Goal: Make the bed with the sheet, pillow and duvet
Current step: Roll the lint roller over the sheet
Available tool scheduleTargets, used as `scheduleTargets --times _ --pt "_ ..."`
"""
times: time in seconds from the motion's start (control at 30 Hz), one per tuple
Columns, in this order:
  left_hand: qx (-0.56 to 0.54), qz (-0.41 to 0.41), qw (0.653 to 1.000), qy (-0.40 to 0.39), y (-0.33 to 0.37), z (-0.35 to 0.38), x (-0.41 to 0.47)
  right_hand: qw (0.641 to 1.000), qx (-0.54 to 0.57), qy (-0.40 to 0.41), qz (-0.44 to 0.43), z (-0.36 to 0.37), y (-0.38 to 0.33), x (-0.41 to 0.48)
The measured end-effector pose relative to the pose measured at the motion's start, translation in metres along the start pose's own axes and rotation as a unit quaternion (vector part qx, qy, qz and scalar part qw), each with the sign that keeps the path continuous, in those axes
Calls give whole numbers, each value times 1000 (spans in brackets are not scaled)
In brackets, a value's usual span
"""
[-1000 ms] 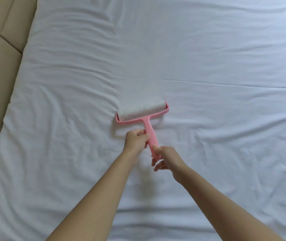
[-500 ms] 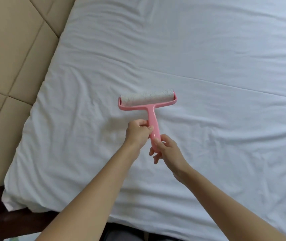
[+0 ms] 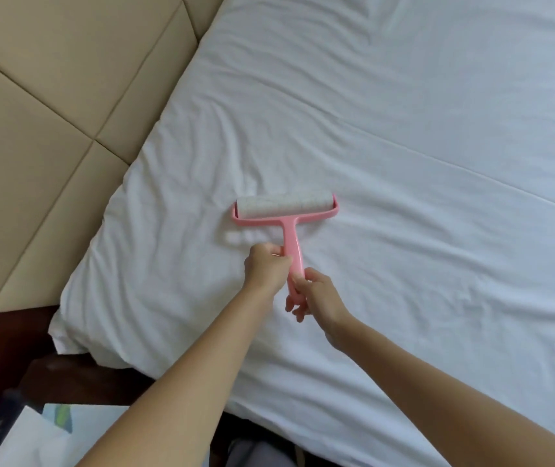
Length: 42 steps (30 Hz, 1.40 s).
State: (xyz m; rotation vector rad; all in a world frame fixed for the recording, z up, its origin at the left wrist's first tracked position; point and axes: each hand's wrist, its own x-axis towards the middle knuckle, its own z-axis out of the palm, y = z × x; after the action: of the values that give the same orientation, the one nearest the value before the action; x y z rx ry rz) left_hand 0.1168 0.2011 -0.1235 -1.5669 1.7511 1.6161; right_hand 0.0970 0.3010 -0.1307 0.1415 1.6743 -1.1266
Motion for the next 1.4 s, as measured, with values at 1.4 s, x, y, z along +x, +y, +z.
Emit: scheduleTargets --times 1.4 --pt "56 19 996 -63 -54 29 -35 996 -64 -46 -43 -28 68 -21"
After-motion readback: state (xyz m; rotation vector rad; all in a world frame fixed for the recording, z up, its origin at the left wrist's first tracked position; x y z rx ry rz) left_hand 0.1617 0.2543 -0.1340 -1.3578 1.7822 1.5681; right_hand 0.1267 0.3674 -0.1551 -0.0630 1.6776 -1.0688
